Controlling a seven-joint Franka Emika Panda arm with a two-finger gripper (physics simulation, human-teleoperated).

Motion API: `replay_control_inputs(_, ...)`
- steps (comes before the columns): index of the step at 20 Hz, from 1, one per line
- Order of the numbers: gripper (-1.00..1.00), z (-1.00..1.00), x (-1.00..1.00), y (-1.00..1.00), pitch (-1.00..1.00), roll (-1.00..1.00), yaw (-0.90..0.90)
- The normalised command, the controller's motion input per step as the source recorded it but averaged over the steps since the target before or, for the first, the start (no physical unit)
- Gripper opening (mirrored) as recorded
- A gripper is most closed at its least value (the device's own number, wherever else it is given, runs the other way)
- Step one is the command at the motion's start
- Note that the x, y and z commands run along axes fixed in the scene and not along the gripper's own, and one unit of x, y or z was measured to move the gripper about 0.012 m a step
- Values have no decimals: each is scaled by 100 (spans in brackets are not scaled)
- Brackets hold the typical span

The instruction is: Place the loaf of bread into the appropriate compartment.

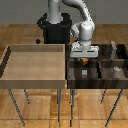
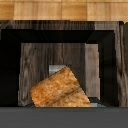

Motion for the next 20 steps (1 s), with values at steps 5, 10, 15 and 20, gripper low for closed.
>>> replay_control_inputs(5,-100,0,0,0,0,0,0)
replay_control_inputs(10,-100,0,0,0,0,0,0)
replay_control_inputs(15,100,0,0,0,0,0,0)
replay_control_inputs(20,100,0,0,0,0,0,0)
